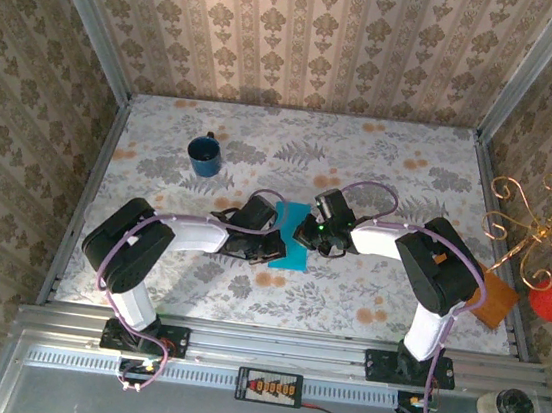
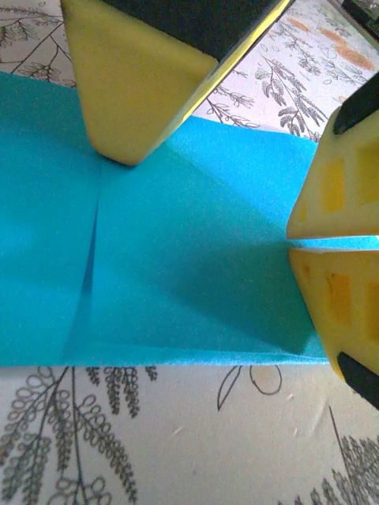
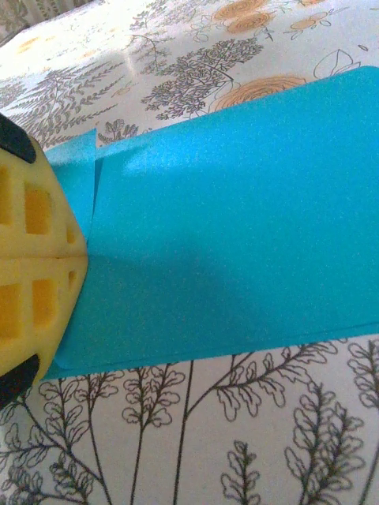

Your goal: Fold a paper plane with a square sheet of paper (pick it up from the middle)

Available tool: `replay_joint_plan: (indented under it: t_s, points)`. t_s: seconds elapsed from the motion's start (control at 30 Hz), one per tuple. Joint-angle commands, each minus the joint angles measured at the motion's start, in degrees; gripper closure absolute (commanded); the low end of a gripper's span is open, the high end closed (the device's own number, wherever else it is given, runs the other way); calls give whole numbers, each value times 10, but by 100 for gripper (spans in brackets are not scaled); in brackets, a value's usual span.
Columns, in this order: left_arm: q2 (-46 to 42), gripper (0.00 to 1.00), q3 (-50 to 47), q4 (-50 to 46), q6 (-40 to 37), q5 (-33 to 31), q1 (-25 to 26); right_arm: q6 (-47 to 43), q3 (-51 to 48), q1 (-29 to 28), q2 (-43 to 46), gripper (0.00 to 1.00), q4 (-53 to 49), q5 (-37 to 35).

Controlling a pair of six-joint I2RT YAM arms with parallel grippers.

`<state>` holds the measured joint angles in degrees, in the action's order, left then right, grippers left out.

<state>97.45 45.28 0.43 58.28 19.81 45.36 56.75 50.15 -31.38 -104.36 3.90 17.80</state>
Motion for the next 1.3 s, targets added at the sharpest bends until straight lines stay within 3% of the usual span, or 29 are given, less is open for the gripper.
replay_joint_plan:
  t_s: [0.0,0.3,0.73,0.93,1.1,1.27]
  points:
    - [5,88,-17,-39,-13,18,-8,-8,-25,10,-55,99,-108,-75]
    - [-1,88,-49,-34,-13,65,-31,-15,-19,11,-64,99,-117,-73]
    - [-53,88,-97,-123,-49,61,-46,-16,-12,13,-71,99,-121,-72]
    - [-103,88,-54,-183,-67,48,-55,-16,-11,13,-71,99,-118,-63]
    - [-126,87,-26,-118,-34,74,-55,-11,-13,13,-70,99,-113,-59]
    - [-77,88,4,-75,-17,67,-45,-7,-17,13,-75,99,-106,-57]
